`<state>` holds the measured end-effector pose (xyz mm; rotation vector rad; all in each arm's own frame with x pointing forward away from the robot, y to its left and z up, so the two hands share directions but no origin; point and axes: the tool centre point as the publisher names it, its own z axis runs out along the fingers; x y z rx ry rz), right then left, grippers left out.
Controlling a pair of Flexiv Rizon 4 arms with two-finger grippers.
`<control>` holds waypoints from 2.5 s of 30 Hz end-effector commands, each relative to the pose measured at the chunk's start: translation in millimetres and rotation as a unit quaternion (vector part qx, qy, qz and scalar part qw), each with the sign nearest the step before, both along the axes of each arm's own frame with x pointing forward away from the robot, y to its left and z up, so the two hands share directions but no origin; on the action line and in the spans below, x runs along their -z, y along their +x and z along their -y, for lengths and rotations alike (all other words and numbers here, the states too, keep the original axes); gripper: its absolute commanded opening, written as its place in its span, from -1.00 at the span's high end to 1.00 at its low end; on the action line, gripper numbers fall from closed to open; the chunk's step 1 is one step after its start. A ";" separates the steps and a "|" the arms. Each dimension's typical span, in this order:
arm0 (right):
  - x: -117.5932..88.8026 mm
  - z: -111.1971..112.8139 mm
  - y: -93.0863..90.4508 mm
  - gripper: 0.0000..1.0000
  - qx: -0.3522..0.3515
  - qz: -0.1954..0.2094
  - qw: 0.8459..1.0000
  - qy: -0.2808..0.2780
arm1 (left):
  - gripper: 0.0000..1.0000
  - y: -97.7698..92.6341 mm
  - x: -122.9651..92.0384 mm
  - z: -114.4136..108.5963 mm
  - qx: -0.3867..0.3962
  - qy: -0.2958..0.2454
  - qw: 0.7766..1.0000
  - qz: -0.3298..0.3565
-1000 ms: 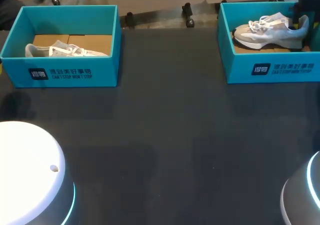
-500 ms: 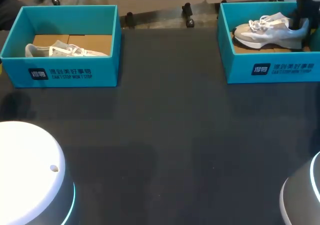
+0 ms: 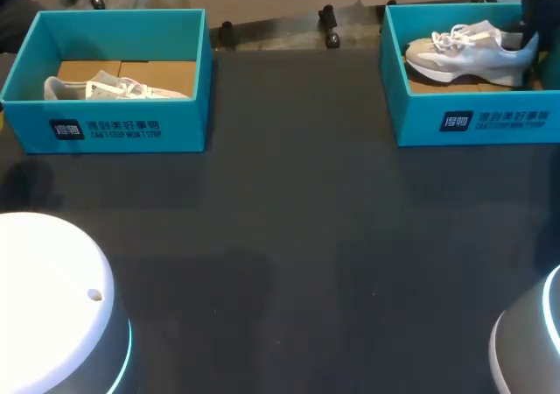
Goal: Take the shoe out of the shoebox, open the shoe tongue, remove and reinsert the insole, then place the shoe into the shoebox
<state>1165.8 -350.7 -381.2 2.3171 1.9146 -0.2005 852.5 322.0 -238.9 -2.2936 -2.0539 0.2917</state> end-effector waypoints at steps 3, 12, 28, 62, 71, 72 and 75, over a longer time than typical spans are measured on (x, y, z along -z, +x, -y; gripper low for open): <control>-22.2 -2.9 -6.7 1.00 0.002 -0.011 1.000 -0.008 | -1.00 -1.3 0.0 0.3 0.000 0.001 1.000 0.002; -74.3 -2.1 -25.3 1.00 0.004 -0.003 1.000 -0.019 | -1.00 -1.3 0.0 0.3 0.000 0.001 1.000 0.002; -170.1 -10.7 -35.9 1.00 0.002 0.043 0.997 -0.058 | -1.00 -1.3 0.0 0.3 0.000 0.001 1.000 0.002; -244.9 -99.0 -121.9 1.00 -0.016 0.073 0.994 -0.081 | -1.00 -1.3 0.0 0.3 0.000 0.001 1.000 0.002; -244.8 -135.6 -160.6 1.00 -0.013 0.078 0.994 -0.079 | -1.00 -1.3 0.0 0.3 0.000 0.001 1.000 0.002; -244.6 -139.5 -165.6 1.00 -0.012 0.078 0.994 -0.079 | -1.00 -1.3 0.0 0.3 0.000 0.001 1.000 0.002; -244.4 -151.9 -180.1 1.00 -0.010 0.076 0.994 -0.081 | -1.00 -1.3 0.0 0.3 0.000 0.001 1.000 0.002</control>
